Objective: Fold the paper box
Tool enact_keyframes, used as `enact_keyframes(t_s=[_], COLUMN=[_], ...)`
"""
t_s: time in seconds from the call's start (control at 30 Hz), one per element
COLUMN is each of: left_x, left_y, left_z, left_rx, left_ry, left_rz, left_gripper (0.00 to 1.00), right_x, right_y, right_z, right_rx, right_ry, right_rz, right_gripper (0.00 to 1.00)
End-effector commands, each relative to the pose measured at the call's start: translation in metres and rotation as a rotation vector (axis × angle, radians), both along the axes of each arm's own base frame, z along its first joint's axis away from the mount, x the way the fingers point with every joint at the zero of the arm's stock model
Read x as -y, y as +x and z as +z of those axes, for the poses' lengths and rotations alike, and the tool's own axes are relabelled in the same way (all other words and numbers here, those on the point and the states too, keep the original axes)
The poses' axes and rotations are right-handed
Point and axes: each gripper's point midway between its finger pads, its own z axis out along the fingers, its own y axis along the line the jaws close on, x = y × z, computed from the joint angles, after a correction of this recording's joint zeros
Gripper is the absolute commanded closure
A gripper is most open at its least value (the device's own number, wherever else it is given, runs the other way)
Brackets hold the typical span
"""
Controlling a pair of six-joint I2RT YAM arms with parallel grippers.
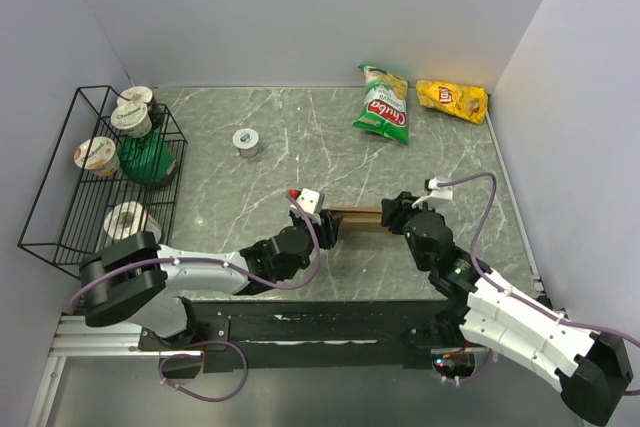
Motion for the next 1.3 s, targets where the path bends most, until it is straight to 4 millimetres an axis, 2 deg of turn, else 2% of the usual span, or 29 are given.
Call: enact_keyframes(t_s=[0.0,0.1,0.3,0.47,0.57,0.6,0.73,0.83,0.93,0.97,1.03,1.07,1.27], left_x=[-0.053,-0.052,-0.045,-0.043,-0.042,-0.042,-0.043,-0.044,-0.049,-0.044,-0.05,-0.042,-0.028], left_y=[-0.016,-0.016,-0.017,-0.021,-0.023,-0.025,-0.026,-0.025,-0.019,-0.018,-0.008,-0.004,0.017], left_z=[-0.092,-0.092,-0.09,-0.084,-0.079,-0.078,-0.063,-0.037,-0.017,-0.008,-0.008,0.007,0.027], left_rx=[-0.123,-0.119,-0.108,-0.089,-0.074,-0.075,-0.062,-0.044,-0.048,-0.065,-0.119,-0.142,-0.342], left_ry=[0.375,0.374,0.374,0.339,0.312,0.301,0.22,0.113,0.028,-0.014,-0.02,-0.07,-0.239], left_rz=[-0.001,-0.007,-0.041,-0.083,-0.112,-0.128,-0.167,-0.196,-0.192,-0.203,-0.177,-0.192,-0.152], left_gripper=[0.5,0.54,0.52,0.4,0.31,0.25,0.14,0.09,0.08,0.07,0.08,0.09,0.07], right_x=[0.024,0.024,0.024,0.022,0.022,0.021,0.021,0.02,0.019,0.019,0.019,0.018,0.018], right_y=[-0.015,-0.014,-0.009,-0.006,-0.005,-0.005,-0.004,-0.003,-0.002,-0.002,-0.002,-0.001,-0.002], right_z=[-0.057,-0.056,-0.052,-0.053,-0.055,-0.054,-0.056,-0.058,-0.061,-0.062,-0.063,-0.063,-0.064], right_rx=[-0.148,-0.145,-0.142,-0.152,-0.16,-0.16,-0.164,-0.17,-0.177,-0.179,-0.183,-0.182,-0.184], right_ry=[-0.15,-0.155,-0.181,-0.198,-0.209,-0.21,-0.216,-0.225,-0.231,-0.232,-0.233,-0.233,-0.234], right_rz=[-0.051,-0.054,-0.061,-0.062,-0.064,-0.062,-0.062,-0.064,-0.061,-0.058,-0.059,-0.057,-0.055], right_gripper=[0.5,0.5,0.5,0.5,0.5,0.5,0.5,0.5,0.5,0.5,0.5,0.51,0.5])
